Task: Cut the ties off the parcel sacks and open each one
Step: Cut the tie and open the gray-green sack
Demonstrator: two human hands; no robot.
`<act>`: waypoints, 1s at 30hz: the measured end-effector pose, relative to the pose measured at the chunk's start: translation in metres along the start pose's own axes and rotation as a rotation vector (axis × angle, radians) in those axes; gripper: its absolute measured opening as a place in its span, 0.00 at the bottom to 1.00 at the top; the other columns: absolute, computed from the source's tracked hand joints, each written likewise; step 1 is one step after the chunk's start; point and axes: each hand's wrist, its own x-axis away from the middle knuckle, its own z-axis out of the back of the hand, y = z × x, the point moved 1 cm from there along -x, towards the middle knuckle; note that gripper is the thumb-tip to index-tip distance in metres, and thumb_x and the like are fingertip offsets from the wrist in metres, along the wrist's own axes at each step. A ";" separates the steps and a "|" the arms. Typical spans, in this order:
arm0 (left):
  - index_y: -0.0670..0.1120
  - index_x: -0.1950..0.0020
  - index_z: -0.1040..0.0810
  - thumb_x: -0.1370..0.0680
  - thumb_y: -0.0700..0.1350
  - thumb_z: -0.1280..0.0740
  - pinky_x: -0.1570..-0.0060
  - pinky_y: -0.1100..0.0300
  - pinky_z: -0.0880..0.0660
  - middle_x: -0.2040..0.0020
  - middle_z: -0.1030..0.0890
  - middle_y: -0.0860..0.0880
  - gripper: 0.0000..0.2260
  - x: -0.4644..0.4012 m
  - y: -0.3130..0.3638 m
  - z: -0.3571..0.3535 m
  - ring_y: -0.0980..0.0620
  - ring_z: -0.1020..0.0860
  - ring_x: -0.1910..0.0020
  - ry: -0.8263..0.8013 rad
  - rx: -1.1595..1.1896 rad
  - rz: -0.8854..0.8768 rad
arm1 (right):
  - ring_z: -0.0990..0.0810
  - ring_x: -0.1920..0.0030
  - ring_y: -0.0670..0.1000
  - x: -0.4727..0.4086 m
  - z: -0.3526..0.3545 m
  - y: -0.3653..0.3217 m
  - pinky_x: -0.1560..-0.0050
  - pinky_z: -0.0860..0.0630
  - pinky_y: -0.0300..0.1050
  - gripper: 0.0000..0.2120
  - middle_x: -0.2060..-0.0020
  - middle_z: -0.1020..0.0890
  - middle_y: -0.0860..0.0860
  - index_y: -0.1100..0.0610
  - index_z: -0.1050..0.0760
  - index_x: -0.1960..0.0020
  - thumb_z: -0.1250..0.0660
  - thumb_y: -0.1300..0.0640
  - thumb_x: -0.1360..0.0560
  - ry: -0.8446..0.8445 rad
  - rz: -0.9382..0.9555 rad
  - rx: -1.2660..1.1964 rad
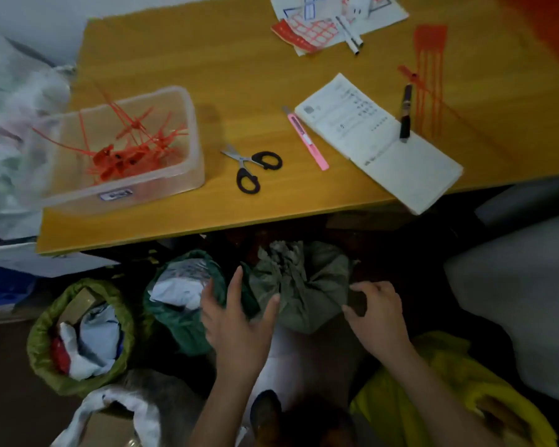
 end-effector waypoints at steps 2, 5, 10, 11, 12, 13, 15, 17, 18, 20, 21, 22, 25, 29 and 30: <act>0.62 0.27 0.37 0.34 0.68 0.35 0.33 0.37 0.39 0.26 0.48 0.49 0.37 -0.014 -0.015 -0.030 0.41 0.45 0.27 -0.052 0.035 -0.003 | 0.28 0.42 0.59 -0.012 -0.032 0.025 0.40 0.33 0.46 0.19 0.44 0.29 0.55 0.55 0.24 0.38 0.26 0.55 0.28 0.017 -0.013 -0.035; 0.67 0.27 0.41 0.37 0.72 0.39 0.31 0.37 0.43 0.25 0.50 0.52 0.38 -0.042 -0.043 -0.082 0.46 0.48 0.27 -0.115 0.008 -0.023 | 0.28 0.41 0.58 -0.045 -0.088 0.053 0.40 0.37 0.42 0.20 0.43 0.26 0.56 0.55 0.24 0.37 0.26 0.55 0.28 0.034 -0.011 -0.090; 0.69 0.27 0.44 0.35 0.72 0.40 0.31 0.39 0.45 0.24 0.50 0.51 0.37 -0.085 -0.104 -0.170 0.46 0.49 0.26 -0.102 0.024 -0.031 | 0.34 0.37 0.52 -0.095 -0.165 0.066 0.36 0.40 0.41 0.28 0.36 0.29 0.51 0.49 0.28 0.31 0.29 0.43 0.28 0.161 0.192 -0.188; 0.70 0.28 0.45 0.34 0.72 0.42 0.31 0.40 0.45 0.24 0.50 0.52 0.35 -0.094 -0.115 -0.186 0.45 0.49 0.26 -0.104 0.040 -0.023 | 0.36 0.35 0.50 -0.105 -0.176 0.067 0.35 0.40 0.42 0.31 0.34 0.31 0.49 0.46 0.31 0.29 0.31 0.39 0.29 0.169 0.232 -0.212; 0.71 0.28 0.46 0.33 0.73 0.44 0.31 0.41 0.45 0.24 0.50 0.53 0.34 -0.104 -0.124 -0.201 0.45 0.49 0.26 -0.101 0.057 -0.020 | 0.38 0.34 0.49 -0.116 -0.187 0.069 0.34 0.41 0.42 0.33 0.33 0.33 0.48 0.44 0.33 0.28 0.33 0.35 0.30 0.174 0.269 -0.219; 0.71 0.27 0.47 0.32 0.73 0.46 0.31 0.41 0.45 0.23 0.49 0.54 0.33 -0.113 -0.133 -0.216 0.45 0.48 0.26 -0.100 0.068 -0.026 | 0.39 0.33 0.49 -0.126 -0.199 0.073 0.34 0.41 0.41 0.34 0.32 0.34 0.48 0.43 0.34 0.27 0.34 0.33 0.30 0.172 0.301 -0.209; 0.72 0.27 0.53 0.30 0.73 0.50 0.30 0.41 0.47 0.23 0.46 0.56 0.31 -0.129 -0.147 -0.239 0.45 0.48 0.25 -0.111 0.110 -0.061 | 0.39 0.33 0.49 -0.144 -0.220 0.080 0.33 0.40 0.42 0.34 0.32 0.34 0.48 0.43 0.34 0.27 0.35 0.33 0.30 0.194 0.361 -0.190; 0.75 0.29 0.57 0.27 0.72 0.51 0.28 0.40 0.49 0.26 0.43 0.64 0.28 -0.143 -0.157 -0.256 0.46 0.48 0.24 -0.126 0.191 -0.119 | 0.38 0.35 0.48 -0.160 -0.238 0.088 0.34 0.37 0.44 0.31 0.33 0.32 0.48 0.45 0.31 0.29 0.34 0.35 0.29 0.261 0.409 -0.218; 0.76 0.29 0.57 0.26 0.72 0.51 0.27 0.40 0.49 0.28 0.42 0.66 0.27 -0.150 -0.161 -0.263 0.47 0.47 0.24 -0.127 0.236 -0.157 | 0.38 0.36 0.46 -0.168 -0.245 0.092 0.35 0.36 0.44 0.30 0.34 0.31 0.47 0.46 0.29 0.30 0.34 0.35 0.29 0.297 0.430 -0.236; 0.72 0.27 0.54 0.25 0.71 0.49 0.27 0.44 0.43 0.26 0.42 0.64 0.27 -0.168 -0.166 -0.273 0.52 0.43 0.25 -0.106 0.336 -0.237 | 0.37 0.39 0.45 -0.189 -0.254 0.095 0.37 0.36 0.43 0.28 0.37 0.30 0.46 0.47 0.26 0.33 0.37 0.35 0.28 0.332 0.485 -0.223; 0.68 0.26 0.52 0.25 0.70 0.47 0.27 0.47 0.41 0.25 0.41 0.61 0.29 -0.181 -0.167 -0.278 0.54 0.41 0.25 -0.101 0.389 -0.262 | 0.36 0.39 0.46 -0.203 -0.257 0.096 0.38 0.36 0.42 0.27 0.38 0.29 0.47 0.48 0.26 0.34 0.37 0.35 0.27 0.338 0.523 -0.197; 0.65 0.24 0.49 0.24 0.68 0.45 0.28 0.51 0.39 0.25 0.38 0.59 0.30 -0.194 -0.165 -0.283 0.55 0.38 0.26 -0.101 0.433 -0.272 | 0.34 0.39 0.48 -0.216 -0.257 0.097 0.38 0.36 0.42 0.26 0.38 0.29 0.48 0.50 0.25 0.34 0.35 0.37 0.27 0.350 0.565 -0.172; 0.60 0.24 0.45 0.23 0.60 0.37 0.34 0.57 0.30 0.30 0.30 0.56 0.30 -0.224 -0.154 -0.285 0.58 0.29 0.34 -0.101 0.557 -0.301 | 0.27 0.41 0.50 -0.246 -0.255 0.090 0.41 0.32 0.41 0.24 0.41 0.26 0.50 0.55 0.25 0.34 0.34 0.43 0.26 0.442 0.643 -0.163; 0.62 0.26 0.46 0.21 0.53 0.35 0.38 0.52 0.26 0.35 0.25 0.52 0.28 -0.234 -0.160 -0.281 0.56 0.24 0.39 -0.065 0.609 -0.301 | 0.26 0.40 0.49 -0.249 -0.264 0.076 0.40 0.32 0.37 0.23 0.40 0.26 0.51 0.57 0.28 0.31 0.31 0.51 0.24 0.420 0.633 -0.208; 0.63 0.28 0.45 0.21 0.53 0.35 0.40 0.50 0.25 0.37 0.24 0.51 0.26 -0.231 -0.162 -0.279 0.55 0.23 0.41 -0.056 0.594 -0.281 | 0.27 0.39 0.48 -0.244 -0.264 0.074 0.40 0.34 0.35 0.23 0.39 0.27 0.50 0.56 0.29 0.30 0.31 0.52 0.24 0.393 0.616 -0.203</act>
